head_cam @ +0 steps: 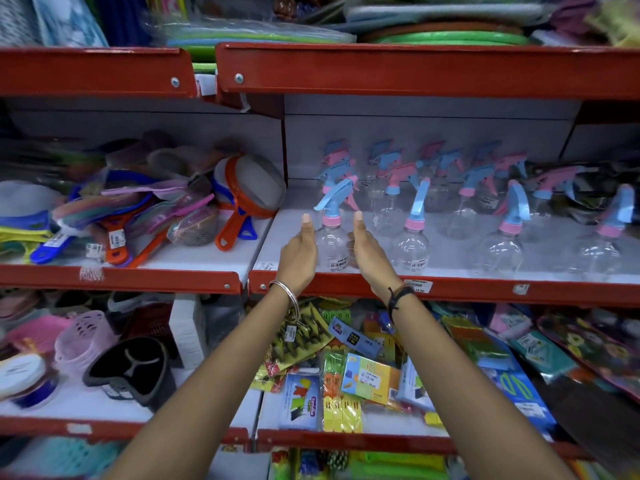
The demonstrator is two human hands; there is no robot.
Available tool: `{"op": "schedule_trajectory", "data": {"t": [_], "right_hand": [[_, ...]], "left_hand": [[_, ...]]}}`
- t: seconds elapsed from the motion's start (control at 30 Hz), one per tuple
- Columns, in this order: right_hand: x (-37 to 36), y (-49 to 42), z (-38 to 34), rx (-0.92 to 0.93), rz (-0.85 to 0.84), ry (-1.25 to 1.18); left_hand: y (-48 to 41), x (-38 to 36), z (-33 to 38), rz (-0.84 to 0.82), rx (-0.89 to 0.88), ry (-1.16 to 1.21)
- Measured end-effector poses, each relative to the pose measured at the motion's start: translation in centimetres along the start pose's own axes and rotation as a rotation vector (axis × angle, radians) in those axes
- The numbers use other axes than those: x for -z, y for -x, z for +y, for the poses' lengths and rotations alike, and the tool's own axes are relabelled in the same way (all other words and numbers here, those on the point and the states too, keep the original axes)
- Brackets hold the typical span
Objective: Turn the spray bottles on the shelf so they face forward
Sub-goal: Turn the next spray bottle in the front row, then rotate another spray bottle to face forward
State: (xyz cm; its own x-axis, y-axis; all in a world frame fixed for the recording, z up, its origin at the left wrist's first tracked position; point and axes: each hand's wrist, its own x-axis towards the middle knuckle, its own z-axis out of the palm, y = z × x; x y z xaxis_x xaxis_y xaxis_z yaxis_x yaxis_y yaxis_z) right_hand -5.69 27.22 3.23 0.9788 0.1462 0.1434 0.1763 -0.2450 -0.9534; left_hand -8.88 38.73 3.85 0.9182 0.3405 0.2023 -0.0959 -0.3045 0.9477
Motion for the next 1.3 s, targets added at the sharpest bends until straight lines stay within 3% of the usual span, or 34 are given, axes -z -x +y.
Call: {"op": "schedule_trajectory", "data": {"t": [0.2,0.33,0.5,1.17,1.3], "right_hand": [[-0.1,0.8,0.4,0.031,0.017,0.025],[0.0,0.5,0.5,0.04,0.038,-0.02],[-0.4,0.5,0.5,-0.017,-0.011,-0.055],[-1.1,0.8,2.2,0.114,0.174,-0.088],[-0.6,2.3,2.8,0.273,0.332,0.014]], "left_hand": [[0.8,-0.1,-0.3,-0.034,-0.015,-0.104],[2.5,-1.0,-0.5,0.058,-0.098,0.023],[4.1,-2.0,-1.1,0.036,-0.131,0.098],[2.6,-1.1,-0.8,0.044,-0.157,0.026],[2.3,-1.9,-1.8,0.194,-0.139,0.064]]}}
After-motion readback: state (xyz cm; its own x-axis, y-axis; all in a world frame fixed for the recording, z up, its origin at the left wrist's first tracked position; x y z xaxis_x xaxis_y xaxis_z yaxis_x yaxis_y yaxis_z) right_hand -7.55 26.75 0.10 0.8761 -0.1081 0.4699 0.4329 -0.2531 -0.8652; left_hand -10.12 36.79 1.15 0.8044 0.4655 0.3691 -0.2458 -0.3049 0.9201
